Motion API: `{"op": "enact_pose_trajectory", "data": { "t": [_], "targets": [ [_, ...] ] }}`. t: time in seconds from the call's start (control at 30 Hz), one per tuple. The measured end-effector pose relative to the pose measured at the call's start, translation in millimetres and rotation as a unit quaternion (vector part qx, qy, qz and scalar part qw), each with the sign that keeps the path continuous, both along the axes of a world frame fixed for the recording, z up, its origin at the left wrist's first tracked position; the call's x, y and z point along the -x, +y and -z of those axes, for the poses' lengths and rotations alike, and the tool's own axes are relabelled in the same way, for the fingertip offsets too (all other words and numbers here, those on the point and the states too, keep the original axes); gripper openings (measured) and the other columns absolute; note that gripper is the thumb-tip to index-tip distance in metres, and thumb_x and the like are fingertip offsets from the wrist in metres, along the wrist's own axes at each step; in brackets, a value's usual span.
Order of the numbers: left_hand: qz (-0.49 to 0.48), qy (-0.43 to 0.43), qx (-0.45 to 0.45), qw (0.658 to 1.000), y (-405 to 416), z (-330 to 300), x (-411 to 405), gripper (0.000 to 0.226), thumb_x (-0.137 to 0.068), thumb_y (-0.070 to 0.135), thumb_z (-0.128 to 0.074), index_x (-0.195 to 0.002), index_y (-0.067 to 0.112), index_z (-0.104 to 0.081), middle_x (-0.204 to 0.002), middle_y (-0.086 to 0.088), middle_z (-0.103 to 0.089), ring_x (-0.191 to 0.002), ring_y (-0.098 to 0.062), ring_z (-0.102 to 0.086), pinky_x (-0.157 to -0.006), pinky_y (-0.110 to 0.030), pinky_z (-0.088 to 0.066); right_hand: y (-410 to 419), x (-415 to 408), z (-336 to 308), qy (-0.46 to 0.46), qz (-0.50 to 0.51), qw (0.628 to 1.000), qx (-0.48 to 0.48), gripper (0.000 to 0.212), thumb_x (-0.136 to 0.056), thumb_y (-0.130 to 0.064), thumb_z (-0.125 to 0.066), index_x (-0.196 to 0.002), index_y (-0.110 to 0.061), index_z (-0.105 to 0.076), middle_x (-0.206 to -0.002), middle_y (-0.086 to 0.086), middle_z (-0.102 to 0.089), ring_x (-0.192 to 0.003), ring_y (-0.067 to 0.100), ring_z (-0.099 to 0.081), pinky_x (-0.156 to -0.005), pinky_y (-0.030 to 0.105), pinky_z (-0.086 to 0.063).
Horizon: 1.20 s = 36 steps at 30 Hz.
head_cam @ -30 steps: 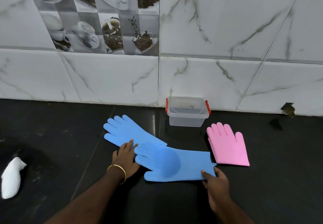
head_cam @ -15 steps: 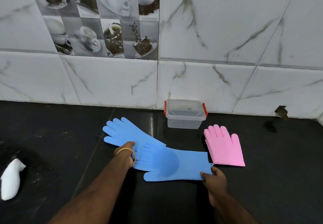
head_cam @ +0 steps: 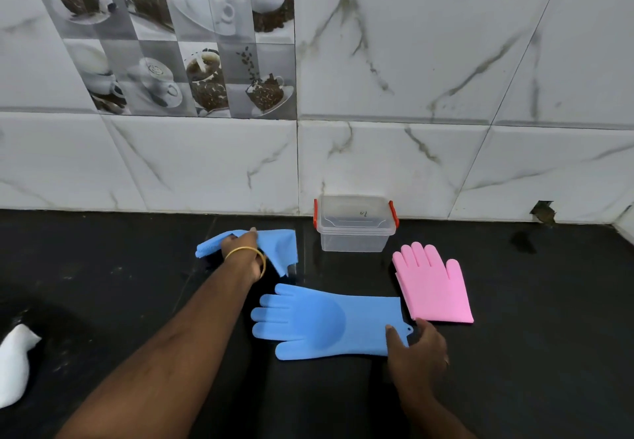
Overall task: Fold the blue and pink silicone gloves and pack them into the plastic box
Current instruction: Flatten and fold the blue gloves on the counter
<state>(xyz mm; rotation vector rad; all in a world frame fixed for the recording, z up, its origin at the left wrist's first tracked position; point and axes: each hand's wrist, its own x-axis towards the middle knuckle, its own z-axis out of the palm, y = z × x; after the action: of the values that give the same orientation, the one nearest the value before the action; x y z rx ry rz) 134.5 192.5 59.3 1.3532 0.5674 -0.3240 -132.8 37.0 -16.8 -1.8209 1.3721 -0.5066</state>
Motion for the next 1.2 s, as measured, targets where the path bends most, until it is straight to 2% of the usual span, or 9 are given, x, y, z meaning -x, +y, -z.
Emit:
{"op": "enact_pose_trajectory", "data": {
  "t": [0.1,0.2,0.3,0.4,0.7,0.93,1.03,1.1,1.2],
  "targets": [
    [-0.023,0.003,0.119,0.993,-14.5,-14.2,13.2,0.048,-0.091,0.008,-0.063,-0.137,0.005,-0.049,-0.128,-0.014,-0.062,-0.109,-0.030,-0.062,-0.078,-0.038,-0.053,34.9,-2.6,-10.8,-0.084,-0.170,0.982,0.010,0.027,-0.083,-0.025,-0.076,-0.107,-0.023,-0.065,-0.113,0.000,-0.065,-0.090,0.011,-0.061,-0.081,0.026,-0.052],
    [0.002,0.005,0.202,0.979,-27.4,-21.3,35.5,0.043,-0.089,0.000,-0.063,-0.130,-0.004,-0.052,-0.128,-0.015,-0.062,-0.101,-0.027,-0.065,-0.082,-0.035,-0.053,75.7,-21.7,-28.3,-0.119,-0.342,0.910,-0.202,0.015,-0.090,-0.041,-0.067,-0.100,-0.029,-0.069,-0.107,-0.003,-0.071,-0.086,0.000,-0.064,-0.078,0.016,-0.050],
    [0.017,0.010,0.223,0.975,-32.0,-17.9,61.9,0.023,-0.088,-0.002,-0.064,-0.109,-0.008,-0.057,-0.106,-0.018,-0.068,-0.064,-0.021,-0.069,-0.069,-0.031,-0.059,91.6,-55.6,-42.9,-0.204,-0.269,0.800,-0.495,0.055,-0.093,-0.065,-0.039,-0.122,-0.022,-0.059,-0.126,0.005,-0.065,-0.118,0.020,-0.061,-0.102,0.037,-0.045],
    [0.059,0.039,0.205,0.976,-20.4,-3.1,92.6,0.023,-0.091,0.012,-0.063,-0.075,-0.004,-0.068,-0.060,-0.016,-0.068,-0.039,-0.023,-0.063,-0.041,-0.029,-0.053,77.2,-79.5,-50.2,-0.313,-0.171,0.728,-0.586,0.079,-0.079,-0.076,-0.048,-0.125,-0.013,-0.064,-0.120,0.012,-0.068,-0.120,0.032,-0.060,-0.112,0.049,-0.037],
    [-0.008,0.030,0.399,0.916,1.0,40.0,150.2,0.016,-0.088,-0.001,-0.052,-0.097,-0.001,-0.065,-0.092,-0.018,-0.075,-0.076,-0.025,-0.075,-0.062,-0.033,-0.061,35.9,-90.0,-53.9,-0.365,-0.177,0.726,-0.556,0.041,-0.089,-0.018,-0.065,-0.128,-0.005,-0.058,-0.120,0.022,-0.069,-0.104,0.034,-0.070,-0.086,0.045,-0.059],
    [0.239,-0.001,0.177,0.955,-31.5,56.9,175.1,0.037,-0.091,0.004,-0.056,-0.123,0.023,-0.056,-0.117,-0.001,-0.067,-0.097,-0.020,-0.071,-0.078,-0.036,-0.060,31.4,-111.5,-103.5,-0.333,-0.204,0.783,-0.484,0.026,-0.095,-0.009,-0.060,-0.120,-0.002,-0.060,-0.107,0.020,-0.070,-0.087,0.031,-0.071,-0.067,0.041,-0.061],
    [0.105,-0.061,0.320,0.940,-51.9,16.0,162.1,0.047,-0.084,0.033,-0.071,-0.128,0.033,-0.057,-0.119,0.010,-0.064,-0.118,-0.013,-0.061,-0.094,-0.021,-0.054,36.8,-117.0,-119.1,-0.350,-0.218,0.772,-0.483,0.023,-0.096,-0.005,-0.058,-0.118,-0.004,-0.062,-0.103,0.017,-0.071,-0.085,0.029,-0.071,-0.069,0.042,-0.061],
    [0.021,-0.161,0.283,0.945,-55.1,5.8,136.0,0.050,-0.067,0.052,-0.081,-0.112,0.036,-0.068,-0.113,0.019,-0.070,-0.110,-0.005,-0.065,-0.086,-0.012,-0.053,34.6,-116.9,-125.4,-0.360,-0.223,0.764,-0.487,0.018,-0.095,-0.005,-0.058,-0.112,-0.007,-0.064,-0.099,0.014,-0.073,-0.083,0.027,-0.073,-0.065,0.039,-0.062],
    [0.308,-0.132,-0.097,0.937,-52.4,-0.8,128.4,0.027,-0.088,0.023,-0.067,-0.113,0.016,-0.058,-0.132,-0.012,-0.060,-0.123,-0.029,-0.057,-0.101,-0.031,-0.049,19.6,-109.3,-128.7,-0.367,-0.228,0.763,-0.481,0.020,-0.095,-0.005,-0.059,-0.113,-0.008,-0.065,-0.100,0.013,-0.076,-0.086,0.027,-0.074,-0.069,0.039,-0.062]
  ]
}}
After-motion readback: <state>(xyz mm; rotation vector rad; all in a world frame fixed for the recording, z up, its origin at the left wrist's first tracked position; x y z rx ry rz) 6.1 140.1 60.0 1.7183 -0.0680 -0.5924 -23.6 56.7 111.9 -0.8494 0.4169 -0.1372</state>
